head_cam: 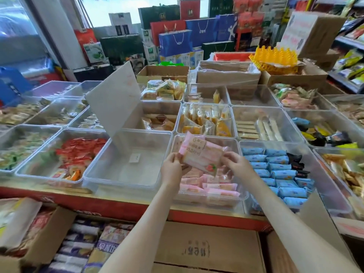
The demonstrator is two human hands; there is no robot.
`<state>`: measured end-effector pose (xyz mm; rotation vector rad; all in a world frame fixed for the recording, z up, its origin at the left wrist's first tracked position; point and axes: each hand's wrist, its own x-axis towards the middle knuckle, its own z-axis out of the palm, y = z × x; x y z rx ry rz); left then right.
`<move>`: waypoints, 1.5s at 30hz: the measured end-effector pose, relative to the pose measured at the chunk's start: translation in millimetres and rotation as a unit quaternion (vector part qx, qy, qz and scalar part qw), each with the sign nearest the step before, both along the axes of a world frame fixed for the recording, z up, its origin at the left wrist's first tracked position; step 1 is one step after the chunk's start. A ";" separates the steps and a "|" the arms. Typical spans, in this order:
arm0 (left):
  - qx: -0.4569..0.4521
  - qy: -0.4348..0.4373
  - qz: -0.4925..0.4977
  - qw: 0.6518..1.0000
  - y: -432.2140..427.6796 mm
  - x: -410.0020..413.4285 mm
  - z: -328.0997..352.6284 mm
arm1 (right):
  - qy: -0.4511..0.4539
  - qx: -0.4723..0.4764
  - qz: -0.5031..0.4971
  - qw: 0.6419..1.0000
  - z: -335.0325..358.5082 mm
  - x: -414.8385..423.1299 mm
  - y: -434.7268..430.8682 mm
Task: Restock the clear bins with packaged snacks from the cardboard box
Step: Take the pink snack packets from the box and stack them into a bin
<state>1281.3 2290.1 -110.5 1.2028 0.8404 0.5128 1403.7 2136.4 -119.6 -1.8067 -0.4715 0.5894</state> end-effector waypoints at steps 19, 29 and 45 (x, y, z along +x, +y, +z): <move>0.056 0.130 -0.133 0.981 98.3 119.2 -139.8 | 0.091 -0.090 -0.044 0.991 -162.1 84.7 142.0; 0.183 0.278 -0.219 0.917 55.4 110.3 -96.2 | -0.035 -0.163 -0.089 0.982 -110.4 42.5 118.6; 0.337 0.094 -0.250 0.903 -249.3 -0.4 36.2 | -0.231 -0.159 -0.027 0.959 53.8 -71.5 -177.8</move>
